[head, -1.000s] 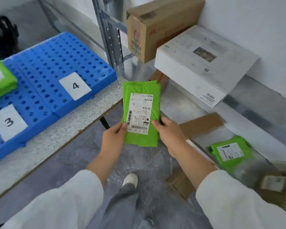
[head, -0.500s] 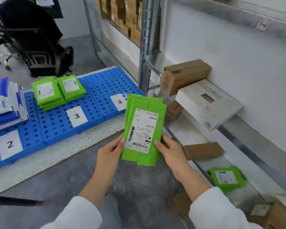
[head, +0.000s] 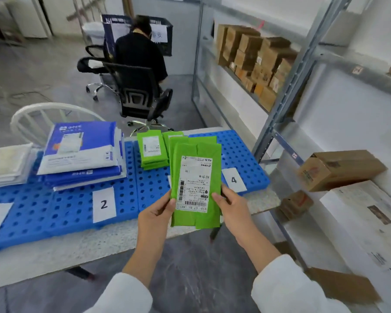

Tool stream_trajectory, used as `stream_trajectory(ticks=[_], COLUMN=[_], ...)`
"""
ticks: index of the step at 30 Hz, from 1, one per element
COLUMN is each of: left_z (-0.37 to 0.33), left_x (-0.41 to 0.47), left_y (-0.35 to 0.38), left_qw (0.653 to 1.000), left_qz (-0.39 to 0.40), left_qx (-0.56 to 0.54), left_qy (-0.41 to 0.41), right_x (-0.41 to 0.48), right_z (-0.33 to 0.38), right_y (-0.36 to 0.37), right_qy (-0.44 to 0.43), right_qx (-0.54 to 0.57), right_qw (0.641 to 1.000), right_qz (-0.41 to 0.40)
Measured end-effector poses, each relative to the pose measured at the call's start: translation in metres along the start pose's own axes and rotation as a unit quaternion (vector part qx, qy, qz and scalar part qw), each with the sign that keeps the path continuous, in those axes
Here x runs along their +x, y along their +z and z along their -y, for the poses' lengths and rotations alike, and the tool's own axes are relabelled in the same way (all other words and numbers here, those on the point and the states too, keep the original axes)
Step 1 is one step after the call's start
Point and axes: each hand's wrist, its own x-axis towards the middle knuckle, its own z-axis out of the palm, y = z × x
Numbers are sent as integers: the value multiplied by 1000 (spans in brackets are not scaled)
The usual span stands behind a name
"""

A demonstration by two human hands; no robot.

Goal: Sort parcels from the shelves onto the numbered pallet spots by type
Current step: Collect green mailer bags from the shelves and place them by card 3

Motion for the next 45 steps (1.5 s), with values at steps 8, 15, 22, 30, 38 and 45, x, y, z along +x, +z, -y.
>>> stream_trajectory(ticks=[8,15,22,30,38,45], left_z=[-29,-35,-25,-26,-23,8], left_x=[86,133,168,232,304,355], left_y=[-42,-64,-47,7,56,72], left_qw=[1000,998,997,991,974,950], left_qz=[-25,-41,-44,-68,-113,-128], left_qx=[-6,36,50,116,197,277], left_qy=[-18,-36,-39,-15,-25,-68], right_x=[79,118,155,225,332,389], right_z=[34,33,18,6,3,-27], right_y=[58,95,96,71,53,57], right_qy=[-5,15,39,35,30,62], right_qx=[-84,-55,-70,-83,-149,-164], right_qw=[996,997,997,996,988,983], right_qz=[-7,-53,-22,-16,28,62])
